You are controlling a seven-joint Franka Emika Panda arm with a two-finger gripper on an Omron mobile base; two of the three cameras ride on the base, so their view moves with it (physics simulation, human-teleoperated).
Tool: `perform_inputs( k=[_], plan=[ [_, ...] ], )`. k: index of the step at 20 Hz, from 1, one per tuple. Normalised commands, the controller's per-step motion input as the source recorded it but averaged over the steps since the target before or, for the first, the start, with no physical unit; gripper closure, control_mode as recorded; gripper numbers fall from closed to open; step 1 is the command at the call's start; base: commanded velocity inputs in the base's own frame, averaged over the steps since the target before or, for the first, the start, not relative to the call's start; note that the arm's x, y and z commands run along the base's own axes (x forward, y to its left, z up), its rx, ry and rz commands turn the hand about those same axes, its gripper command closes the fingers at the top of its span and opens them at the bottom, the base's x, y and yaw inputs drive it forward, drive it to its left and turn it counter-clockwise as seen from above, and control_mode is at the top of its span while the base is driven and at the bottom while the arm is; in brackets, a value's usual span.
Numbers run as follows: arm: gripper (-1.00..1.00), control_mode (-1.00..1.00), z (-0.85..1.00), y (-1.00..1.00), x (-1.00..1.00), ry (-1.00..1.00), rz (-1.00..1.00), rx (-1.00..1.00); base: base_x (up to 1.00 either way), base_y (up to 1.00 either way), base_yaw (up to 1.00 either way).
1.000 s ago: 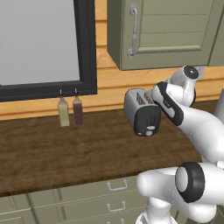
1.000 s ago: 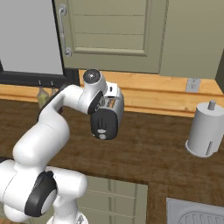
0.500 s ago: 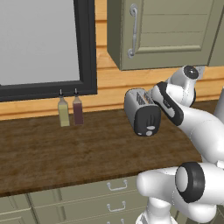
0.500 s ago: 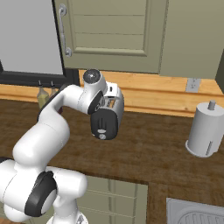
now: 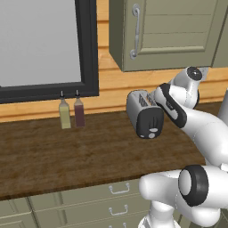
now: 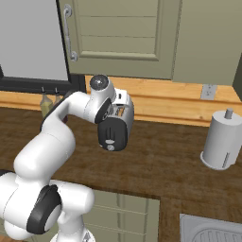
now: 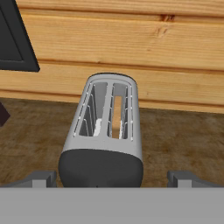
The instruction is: Start the toaster. Once the lever pops up, take the bread to the plate on the dining counter.
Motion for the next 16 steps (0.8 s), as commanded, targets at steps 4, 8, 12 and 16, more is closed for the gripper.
perform_inputs(
  k=[4,8,12,16],
  plan=[
    [-1.00,-1.00,0.00,0.00,0.00,0.00,0.00,0.00,0.00,0.00,0.00],
    [-1.00,-1.00,0.00,0.00,0.00,0.00,0.00,0.00,0.00,0.00,0.00],
    [-1.00,-1.00,0.00,0.00,0.00,0.00,0.00,0.00,0.00,0.00,0.00],
    [-1.00,-1.00,0.00,0.00,0.00,0.00,0.00,0.00,0.00,0.00,0.00]
  ],
)
